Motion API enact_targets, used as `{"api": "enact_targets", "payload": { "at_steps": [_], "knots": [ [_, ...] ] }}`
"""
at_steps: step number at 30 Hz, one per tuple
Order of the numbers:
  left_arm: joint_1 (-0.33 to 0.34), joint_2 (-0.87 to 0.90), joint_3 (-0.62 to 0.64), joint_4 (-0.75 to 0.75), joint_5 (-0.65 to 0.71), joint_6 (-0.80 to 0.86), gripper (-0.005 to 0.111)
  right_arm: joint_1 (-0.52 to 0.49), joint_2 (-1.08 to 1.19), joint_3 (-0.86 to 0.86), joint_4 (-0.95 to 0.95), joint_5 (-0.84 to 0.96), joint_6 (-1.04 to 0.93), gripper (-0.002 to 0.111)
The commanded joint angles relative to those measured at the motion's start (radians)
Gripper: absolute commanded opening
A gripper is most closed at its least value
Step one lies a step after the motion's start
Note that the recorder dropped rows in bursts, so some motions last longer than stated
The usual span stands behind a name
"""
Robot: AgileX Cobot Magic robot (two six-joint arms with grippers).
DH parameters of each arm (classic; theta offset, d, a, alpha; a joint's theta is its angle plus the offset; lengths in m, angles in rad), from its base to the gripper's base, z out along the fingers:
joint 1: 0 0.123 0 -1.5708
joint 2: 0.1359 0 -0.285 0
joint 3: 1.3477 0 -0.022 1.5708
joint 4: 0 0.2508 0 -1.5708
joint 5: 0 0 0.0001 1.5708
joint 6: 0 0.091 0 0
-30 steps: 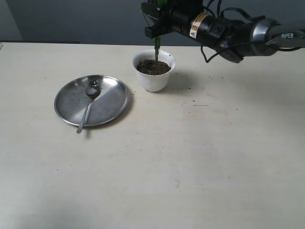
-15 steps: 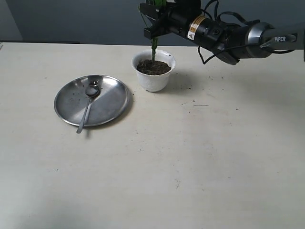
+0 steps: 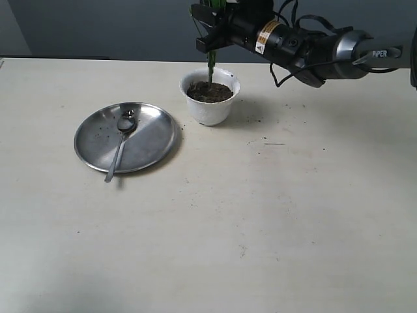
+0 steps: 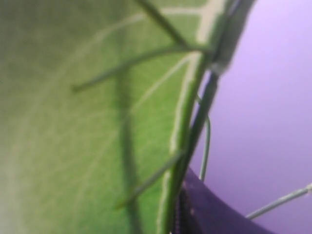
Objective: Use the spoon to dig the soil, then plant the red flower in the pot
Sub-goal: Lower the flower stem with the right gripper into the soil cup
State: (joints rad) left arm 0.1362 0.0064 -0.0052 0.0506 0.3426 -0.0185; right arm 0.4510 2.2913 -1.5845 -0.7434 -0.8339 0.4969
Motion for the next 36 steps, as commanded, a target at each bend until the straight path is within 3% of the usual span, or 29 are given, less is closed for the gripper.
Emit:
{"api": "enact_targets", "payload": {
  "at_steps": [1, 36],
  "knots": [
    [0.002, -0.006, 0.005, 0.005, -0.008, -0.001, 0.0, -0.001, 0.036, -0.005, 0.001, -0.033, 0.01, -0.001],
    [0.002, -0.006, 0.005, 0.005, -0.008, -0.001, 0.0, -0.003, 0.117, -0.005, -0.208, 0.148, 0.177, -0.001]
  ]
}}
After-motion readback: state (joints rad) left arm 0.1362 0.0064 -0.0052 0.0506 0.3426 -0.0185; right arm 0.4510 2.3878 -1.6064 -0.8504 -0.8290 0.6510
